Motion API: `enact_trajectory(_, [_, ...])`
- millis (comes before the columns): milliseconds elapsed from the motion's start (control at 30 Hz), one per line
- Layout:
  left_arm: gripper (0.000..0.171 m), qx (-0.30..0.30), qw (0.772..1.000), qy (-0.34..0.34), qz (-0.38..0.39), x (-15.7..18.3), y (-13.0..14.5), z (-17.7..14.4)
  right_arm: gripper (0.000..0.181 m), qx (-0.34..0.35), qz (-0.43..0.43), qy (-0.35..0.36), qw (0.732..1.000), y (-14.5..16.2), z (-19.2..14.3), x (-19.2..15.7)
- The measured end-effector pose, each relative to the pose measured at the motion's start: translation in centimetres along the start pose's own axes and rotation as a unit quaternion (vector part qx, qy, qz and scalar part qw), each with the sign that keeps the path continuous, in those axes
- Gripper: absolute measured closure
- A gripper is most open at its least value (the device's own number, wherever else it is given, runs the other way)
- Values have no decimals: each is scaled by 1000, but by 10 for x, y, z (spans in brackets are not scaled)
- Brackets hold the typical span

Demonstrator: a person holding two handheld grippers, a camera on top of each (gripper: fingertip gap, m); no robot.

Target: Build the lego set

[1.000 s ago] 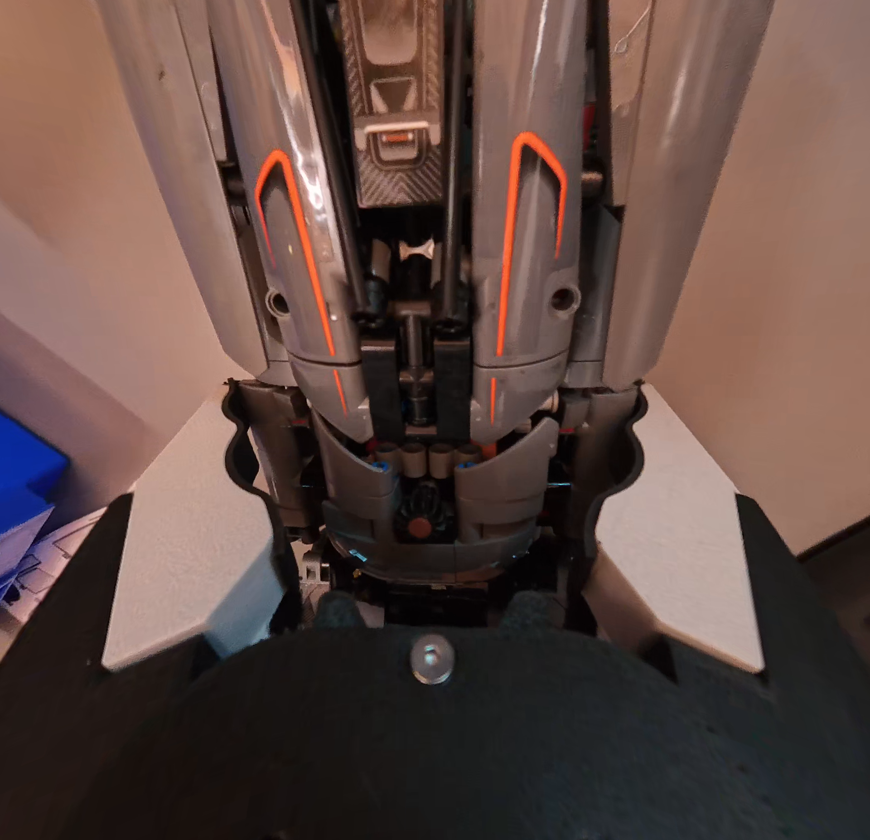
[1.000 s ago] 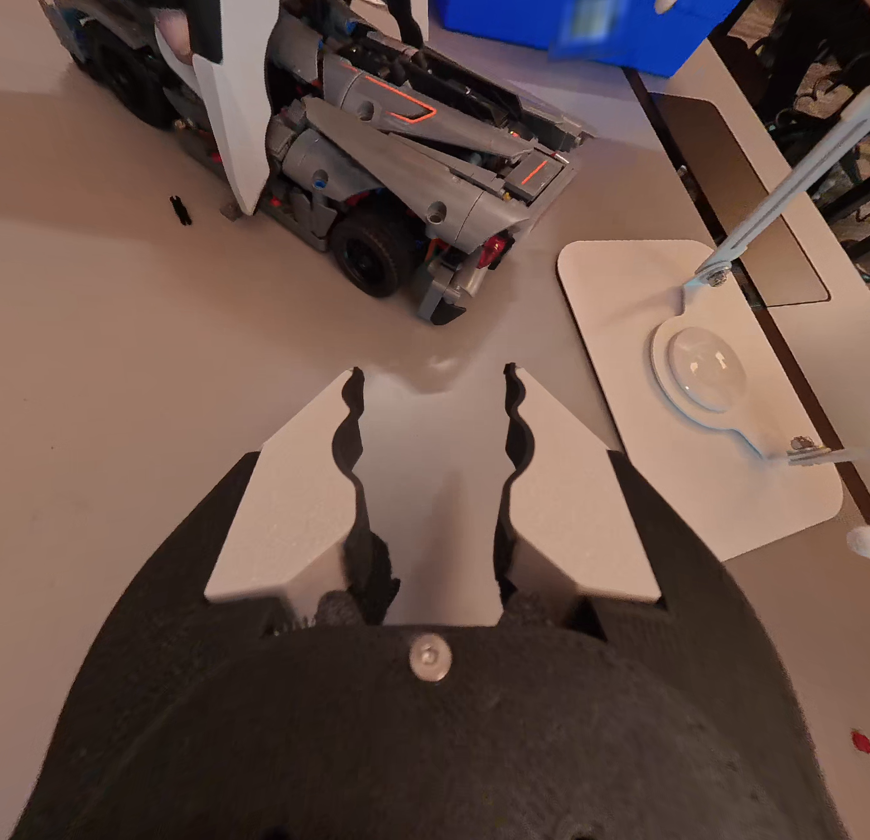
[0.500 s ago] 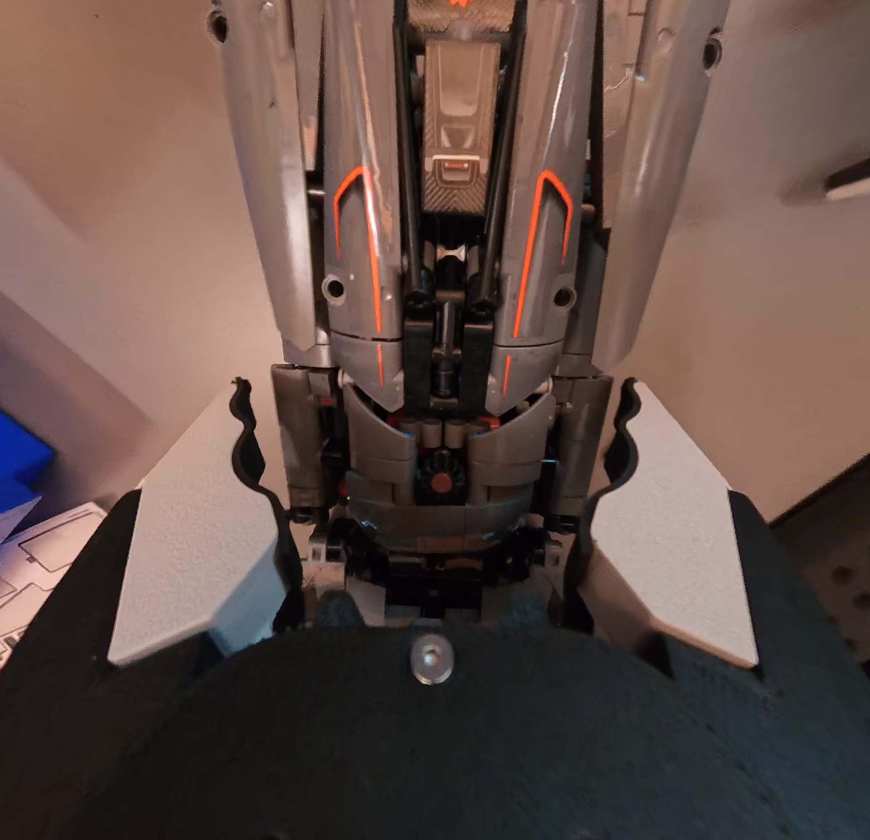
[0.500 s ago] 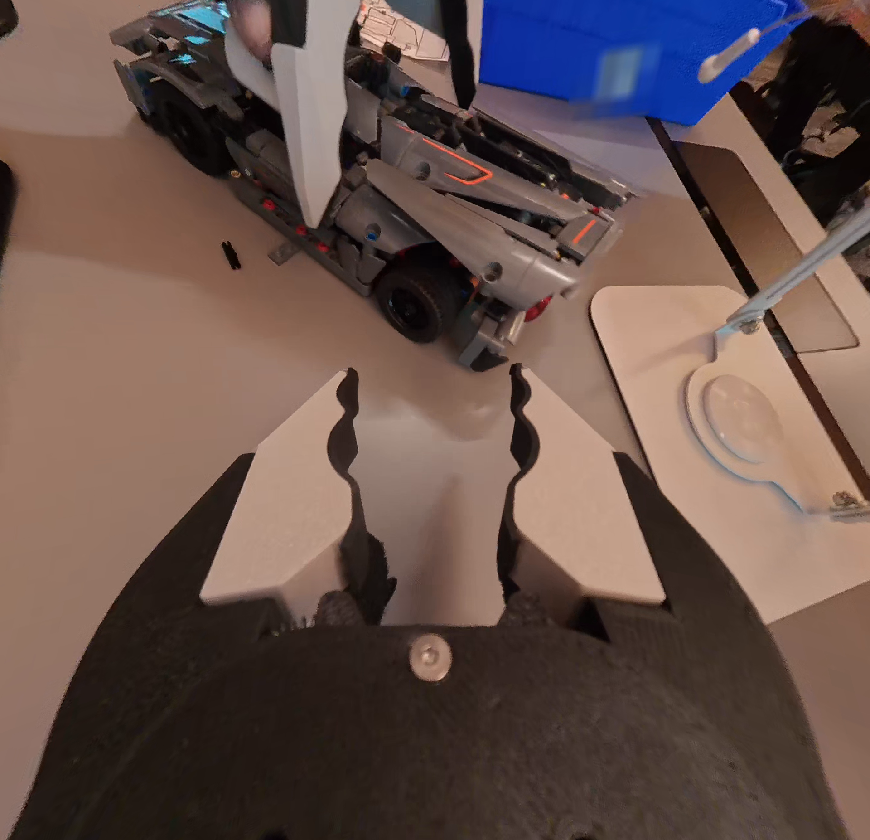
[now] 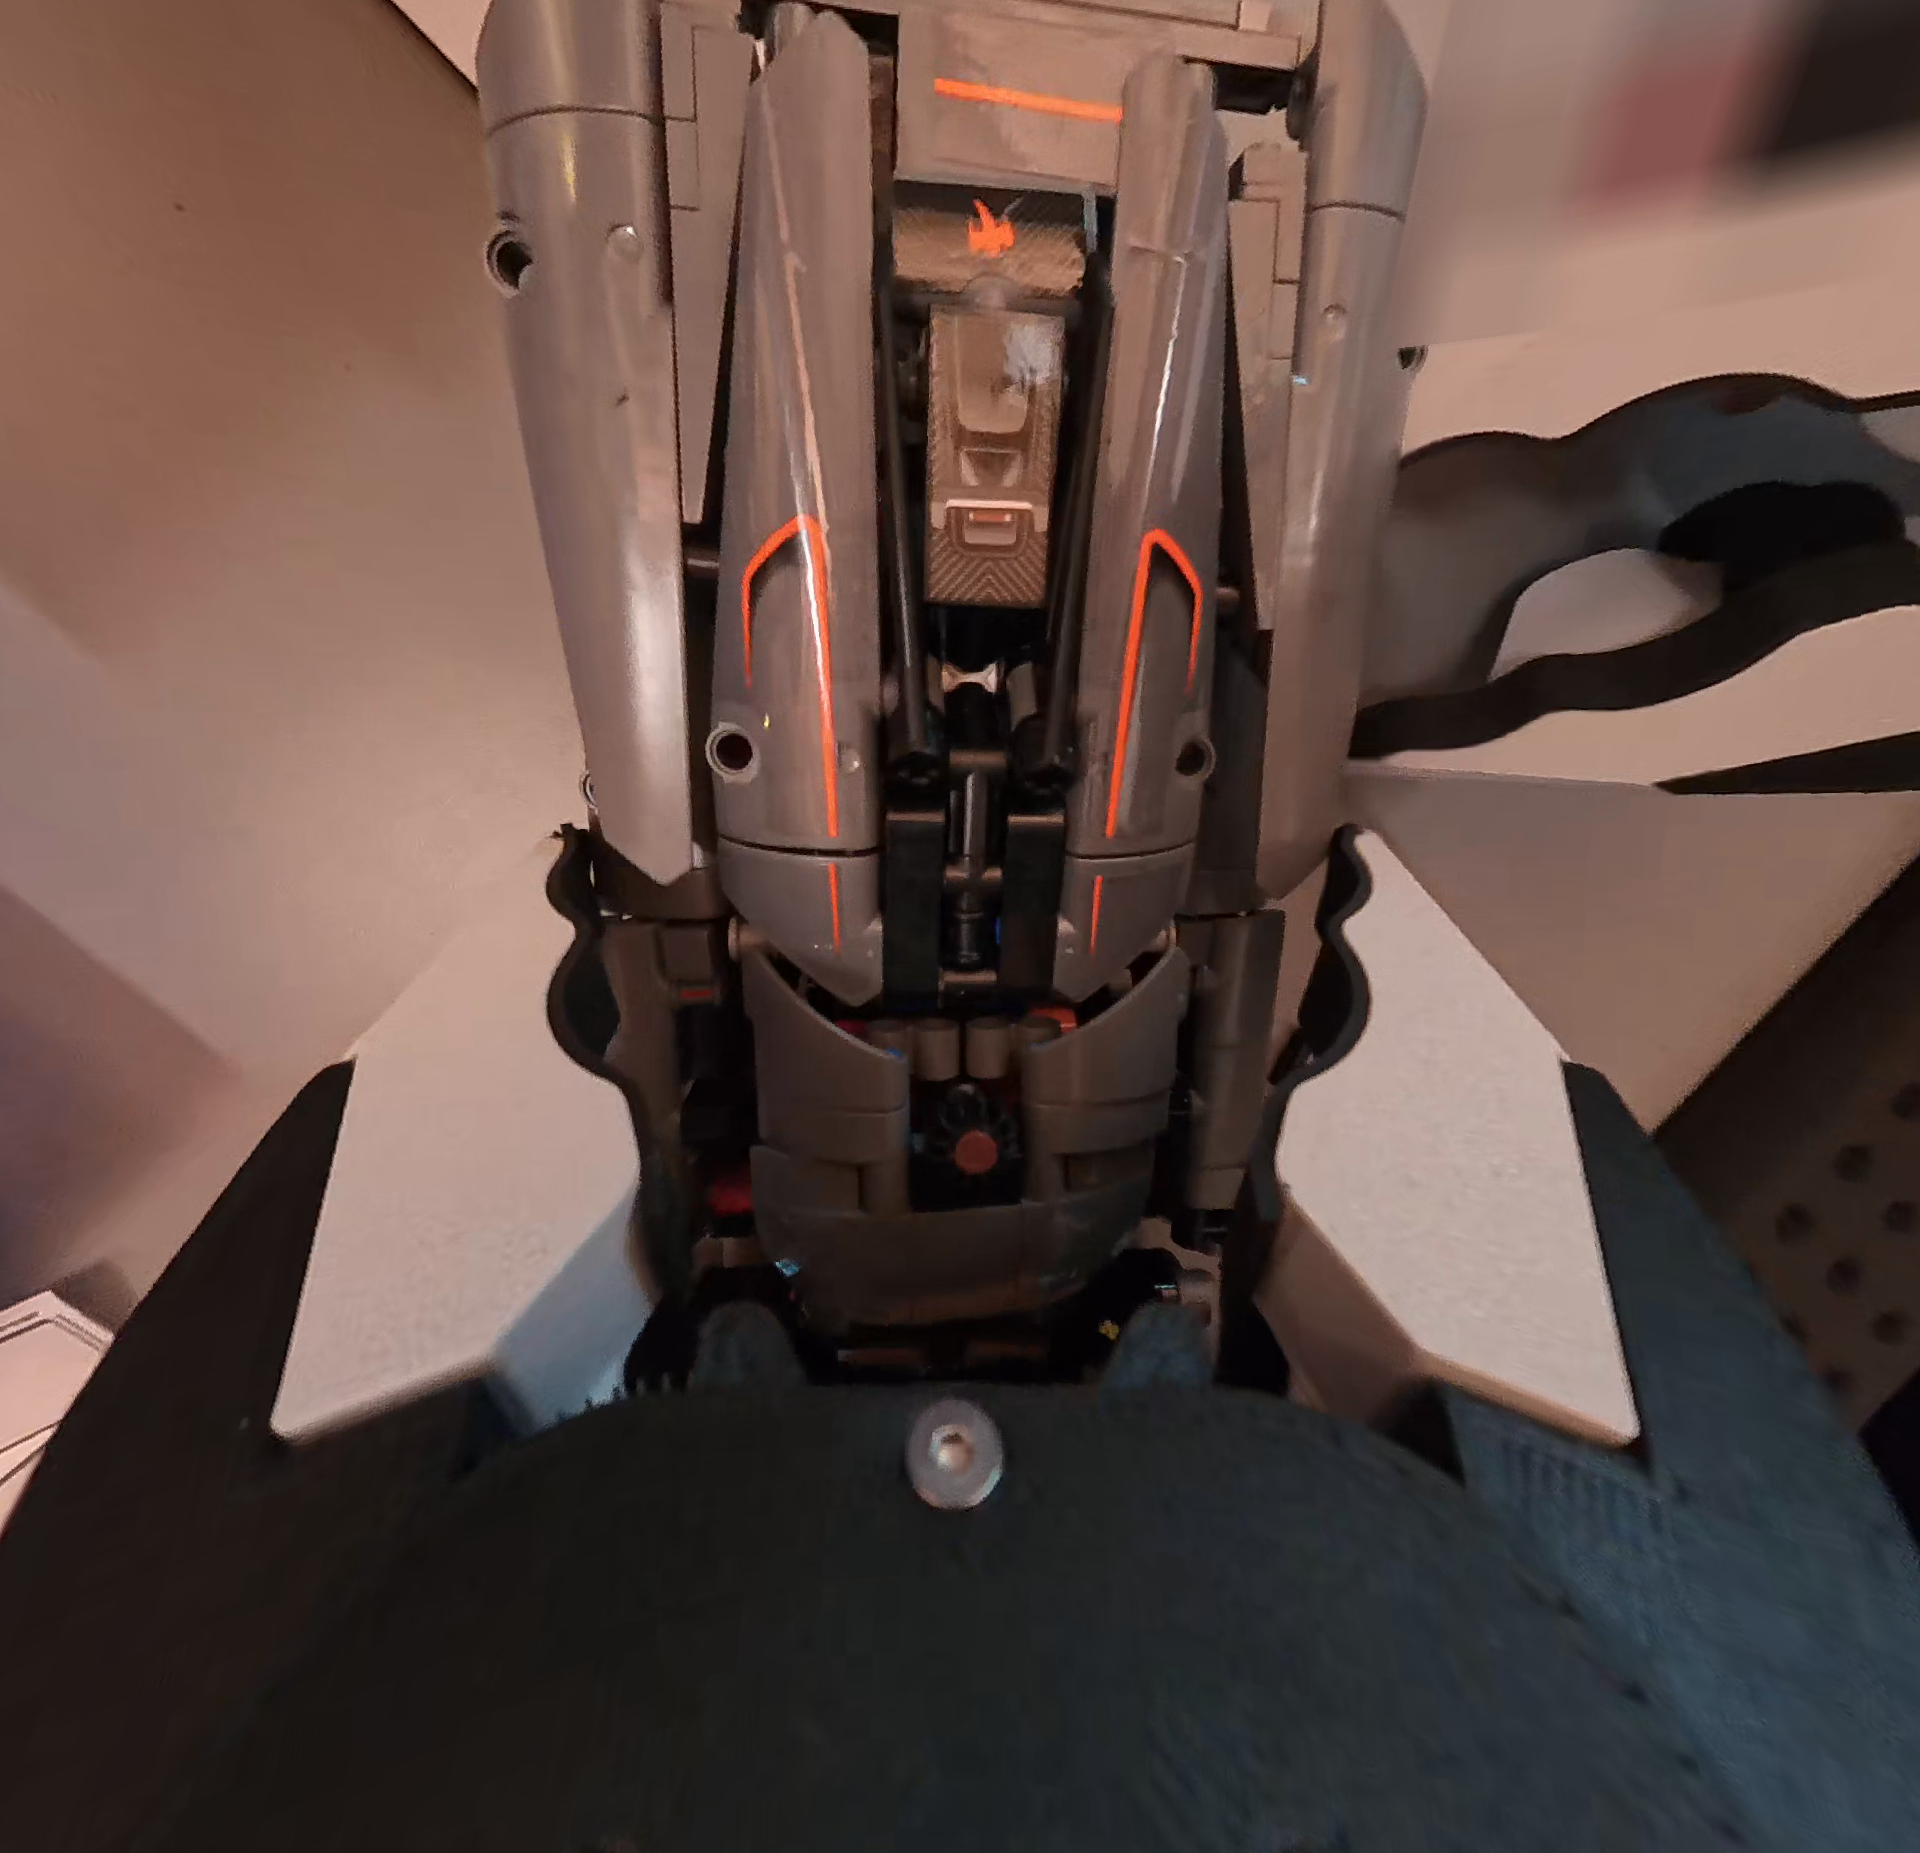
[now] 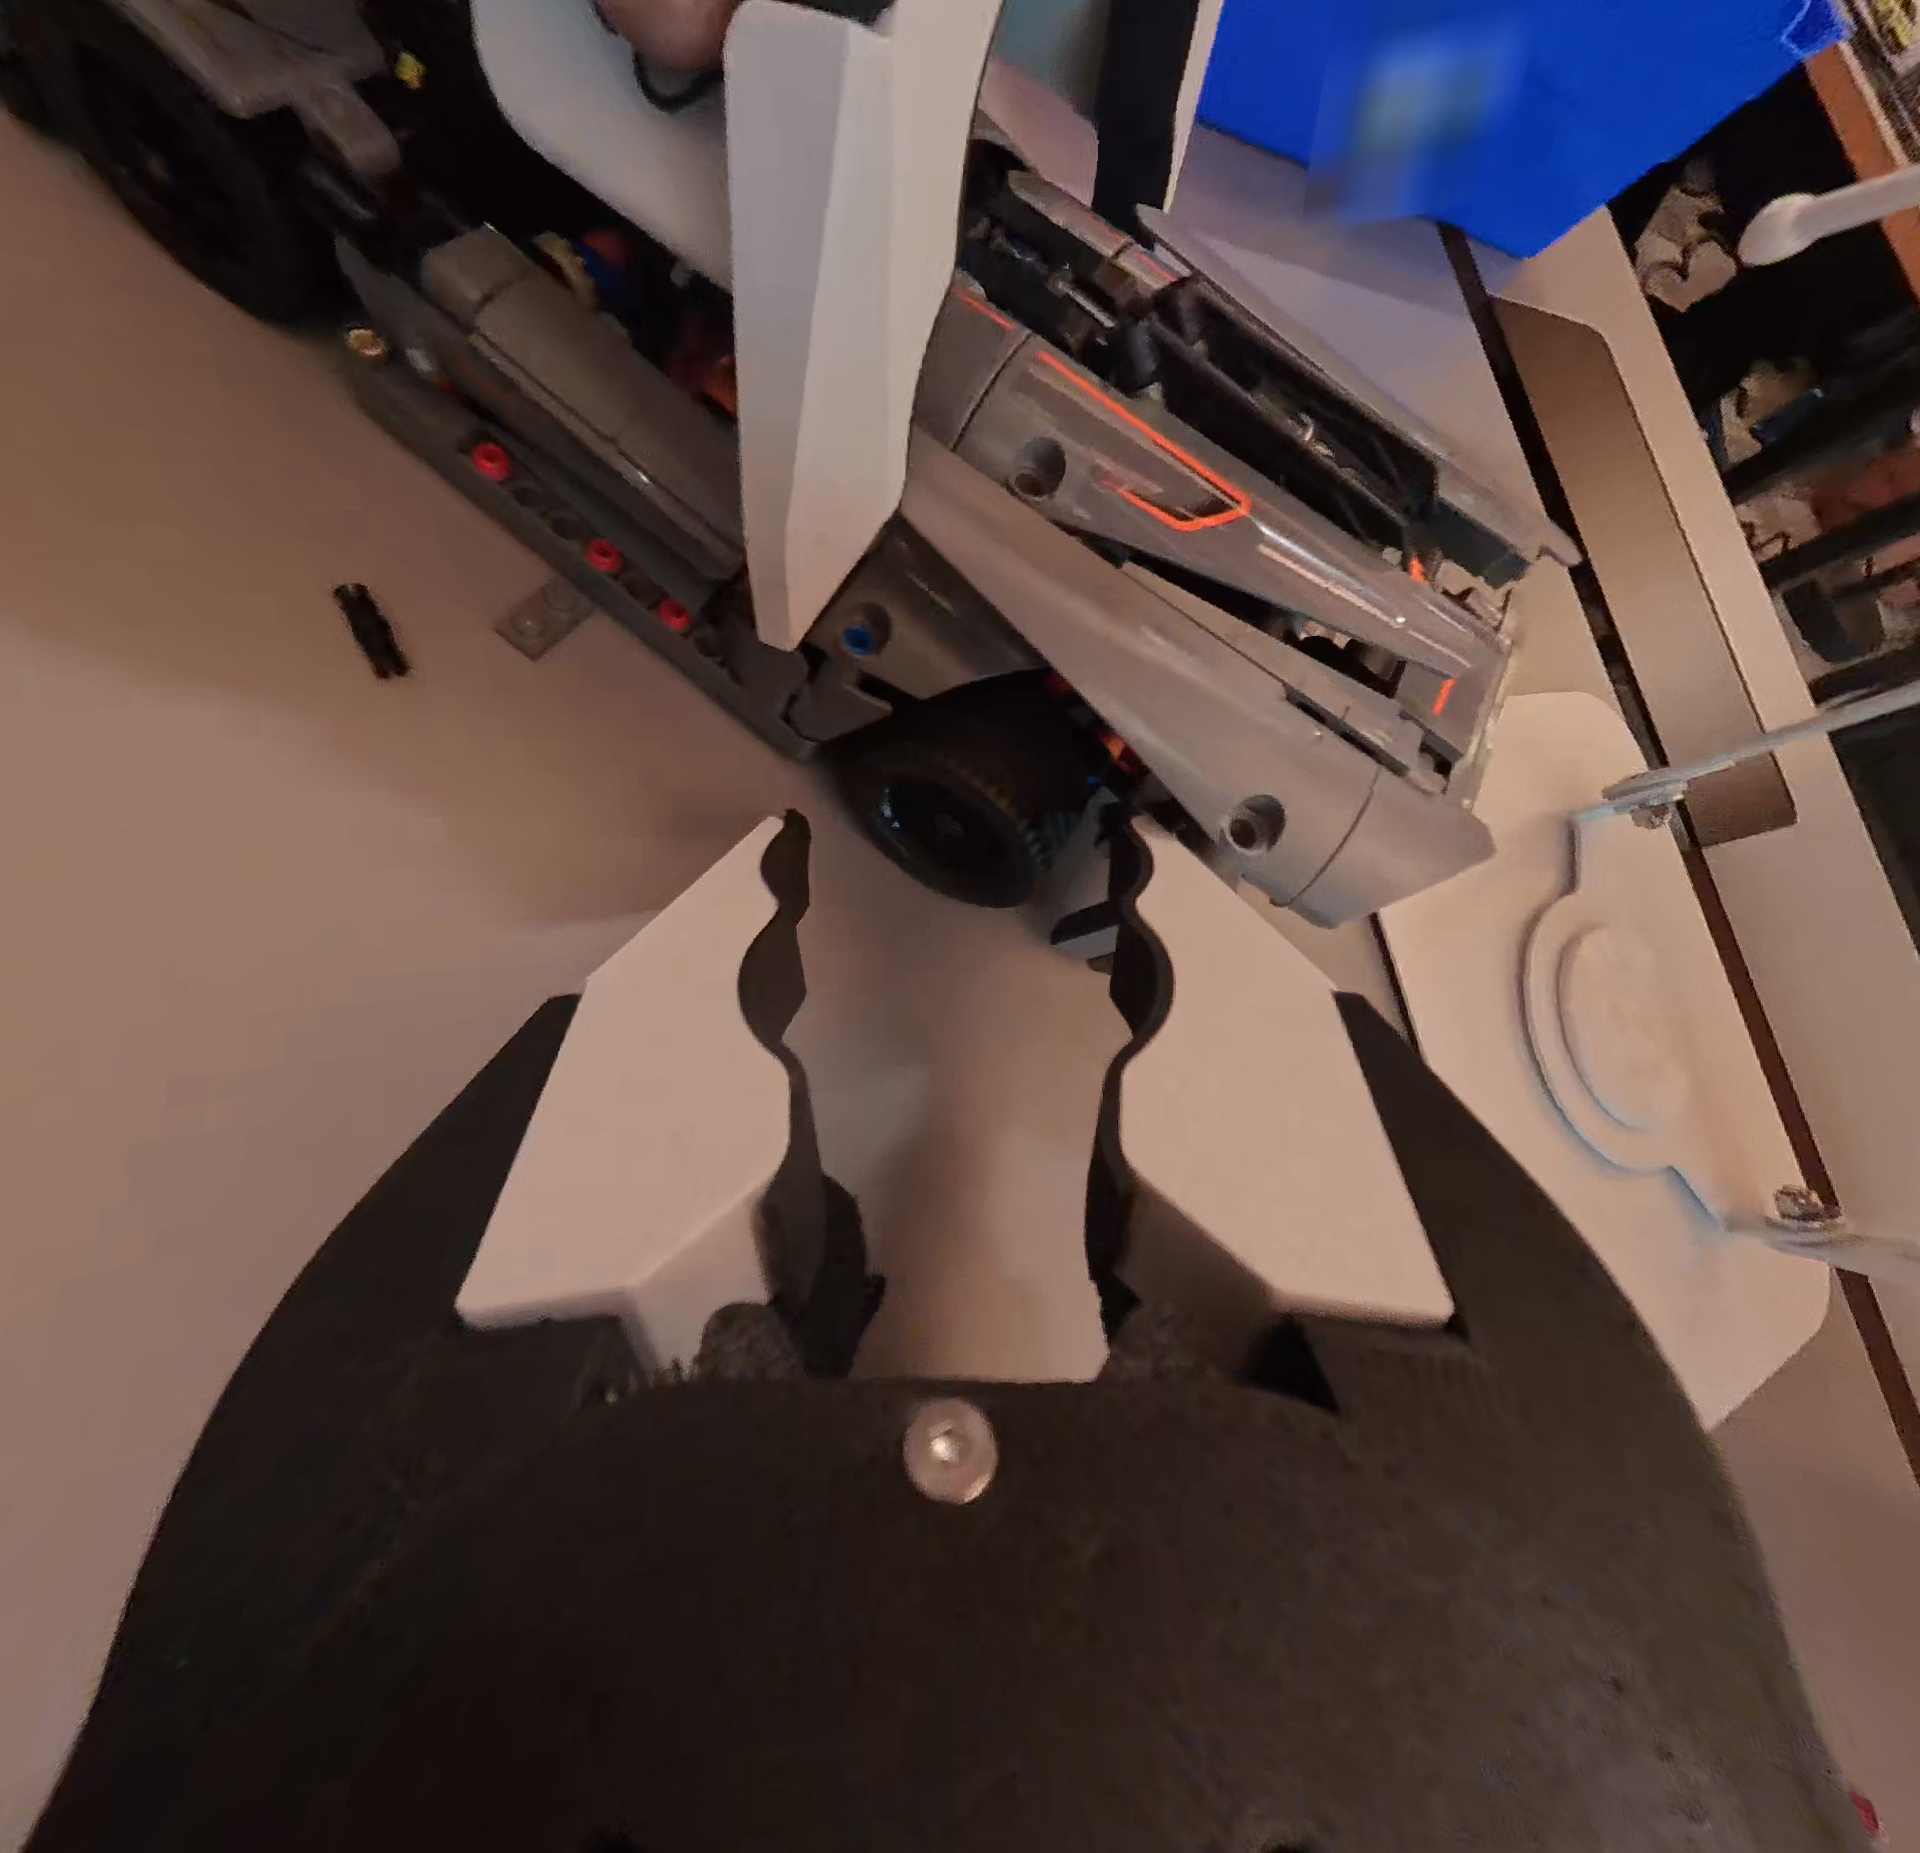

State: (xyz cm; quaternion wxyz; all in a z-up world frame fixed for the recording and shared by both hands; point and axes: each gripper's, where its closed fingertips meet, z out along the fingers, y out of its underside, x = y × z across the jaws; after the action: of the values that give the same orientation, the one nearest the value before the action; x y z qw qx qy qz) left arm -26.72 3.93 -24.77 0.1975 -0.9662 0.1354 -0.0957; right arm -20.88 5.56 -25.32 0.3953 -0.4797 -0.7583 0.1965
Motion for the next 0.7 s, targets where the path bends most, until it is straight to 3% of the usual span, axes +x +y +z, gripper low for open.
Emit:
enact_trajectory(67, [37, 4, 1000, 13, -6, 1, -1, 0, 124, -16, -2, 3, 1000, 4, 6, -1])
enact_trajectory(167, [40, 4, 1000, 22, -18, 0, -3, -1, 136, -21, 6, 10, 1000, 3, 10, 3])
enact_trajectory(700, [40, 22, 996, 79, -38, 1, -19, 0, 137, 13, 100, -26, 995, 2, 0, 16])
